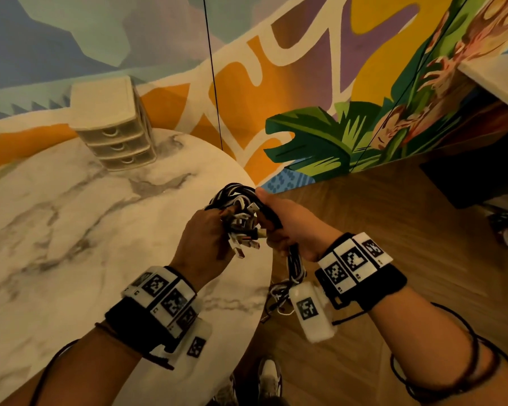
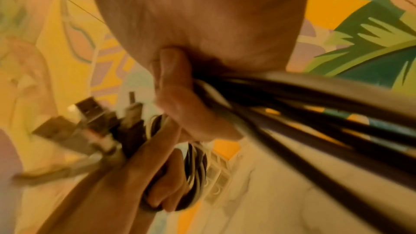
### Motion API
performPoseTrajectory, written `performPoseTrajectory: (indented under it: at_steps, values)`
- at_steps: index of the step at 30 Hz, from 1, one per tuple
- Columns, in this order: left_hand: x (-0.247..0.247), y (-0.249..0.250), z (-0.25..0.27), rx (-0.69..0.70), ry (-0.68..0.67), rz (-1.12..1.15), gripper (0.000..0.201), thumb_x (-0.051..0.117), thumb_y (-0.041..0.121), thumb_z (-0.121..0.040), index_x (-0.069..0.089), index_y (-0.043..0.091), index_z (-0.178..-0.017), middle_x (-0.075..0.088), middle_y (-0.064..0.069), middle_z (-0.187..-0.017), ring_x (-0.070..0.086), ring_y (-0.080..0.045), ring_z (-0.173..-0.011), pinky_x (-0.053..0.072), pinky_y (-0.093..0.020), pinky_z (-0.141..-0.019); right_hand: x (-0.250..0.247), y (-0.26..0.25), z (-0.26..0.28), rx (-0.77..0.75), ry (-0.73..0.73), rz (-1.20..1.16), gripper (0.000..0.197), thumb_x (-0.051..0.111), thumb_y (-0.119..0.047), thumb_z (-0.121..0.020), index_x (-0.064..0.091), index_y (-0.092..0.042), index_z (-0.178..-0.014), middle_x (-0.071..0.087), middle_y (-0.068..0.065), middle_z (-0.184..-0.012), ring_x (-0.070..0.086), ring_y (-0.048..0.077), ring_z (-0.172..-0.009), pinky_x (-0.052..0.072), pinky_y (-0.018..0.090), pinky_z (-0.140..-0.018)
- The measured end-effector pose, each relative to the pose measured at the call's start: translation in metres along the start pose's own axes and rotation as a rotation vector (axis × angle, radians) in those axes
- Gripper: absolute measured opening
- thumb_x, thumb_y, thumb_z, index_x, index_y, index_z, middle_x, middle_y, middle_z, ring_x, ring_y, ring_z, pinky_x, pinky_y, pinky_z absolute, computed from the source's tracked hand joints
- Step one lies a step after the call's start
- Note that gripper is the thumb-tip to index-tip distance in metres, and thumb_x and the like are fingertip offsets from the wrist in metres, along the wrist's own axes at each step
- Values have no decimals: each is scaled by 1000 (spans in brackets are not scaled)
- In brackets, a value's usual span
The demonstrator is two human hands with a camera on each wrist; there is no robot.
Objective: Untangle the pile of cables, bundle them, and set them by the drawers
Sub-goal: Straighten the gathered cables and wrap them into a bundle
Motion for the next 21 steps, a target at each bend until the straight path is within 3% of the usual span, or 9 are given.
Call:
performPoseTrajectory:
  at_steps: [2, 4, 6, 8, 10, 13, 16, 18, 21]
  values:
    - [6, 0, -1, -45, -16, 156, 35, 43, 26, -80, 68, 7, -94, 70, -11, -90, 64, -29, -85, 53, -40, -77, -2, -1, 0, 0, -12, -20, 54, 35, -63, -92, 41, -20, -60, 28, -5, -47, 22, 11, -40, 21, 19, -40]
    - [11, 6, -3, -140, -47, 384, 16, 51, 33, -93, 65, 26, -97, 68, -1, -94, 61, -13, -89, 49, -26, -84, 1, -3, 0, -34, 10, -52, 56, 33, -62, -93, 42, -20, -56, 28, -4, -49, 22, 11, -41, 21, 20, -43]
    - [16, 13, -5, -235, -93, 512, 26, 45, 48, -90, 61, 29, -97, 66, -3, -94, 59, -16, -88, 46, -29, -83, 4, -6, 0, -115, 73, -51, 59, 30, -59, -95, 40, -21, -50, 30, -1, -49, 25, 13, -41, 25, 21, -44]
    - [14, 18, -7, -260, -80, 589, 29, 40, 48, -88, 60, 29, -98, 66, -3, -98, 59, -17, -92, 46, -32, -84, 6, -9, 1, -204, 131, -40, 61, 28, -56, -97, 44, -20, -51, 38, 4, -49, 35, 16, -40, 40, 26, -46]
    - [12, 18, -10, -291, -32, 661, 15, 44, 40, -92, 59, 38, -93, 65, 9, -94, 60, 0, -86, 46, -18, -77, 8, -7, 1, -247, 143, -28, 63, 26, -56, -97, 57, -14, -62, 48, 12, -54, 48, 25, -46, 50, 37, -58]
    - [15, 23, -15, -324, -3, 806, 11, 47, 41, -87, 52, 48, -94, 61, 22, -95, 56, 14, -87, 44, -8, -79, 10, 3, 2, -255, 140, -46, 70, 21, -60, -95, 64, -6, -85, 53, 12, -56, 54, 30, -49, 50, 41, -63]
    - [19, 23, -16, -379, 6, 929, 12, 46, 42, -87, 52, 48, -95, 60, 24, -97, 55, 18, -89, 43, -4, -77, 8, 0, 3, -297, 126, -23, 66, 20, -60, -95, 65, -11, -95, 56, 13, -59, 56, 31, -50, 52, 37, -57]
    - [21, 20, -16, -436, -16, 962, 18, 47, 56, -80, 56, 47, -93, 61, 19, -97, 55, 12, -87, 44, -9, -75, 8, 0, 2, -281, 41, -51, 70, 22, -61, -95, 64, -5, -104, 61, 19, -67, 60, 32, -51, 55, 37, -58]
    - [28, 18, -17, -523, -94, 1045, 47, 52, 76, -64, 68, 42, -92, 62, 4, -100, 60, -7, -87, 48, -27, -85, 20, 6, 2, -178, -208, -184, 87, 25, -72, -88, 60, 7, -75, 54, 22, -55, 54, 27, -41, 54, 32, -52]
Point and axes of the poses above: each hand's wrist, its own z-axis away from the middle knuckle, its own x-axis out of the palm, y = z × x, the point moved 7 cm from there along -z, towards the middle knuckle
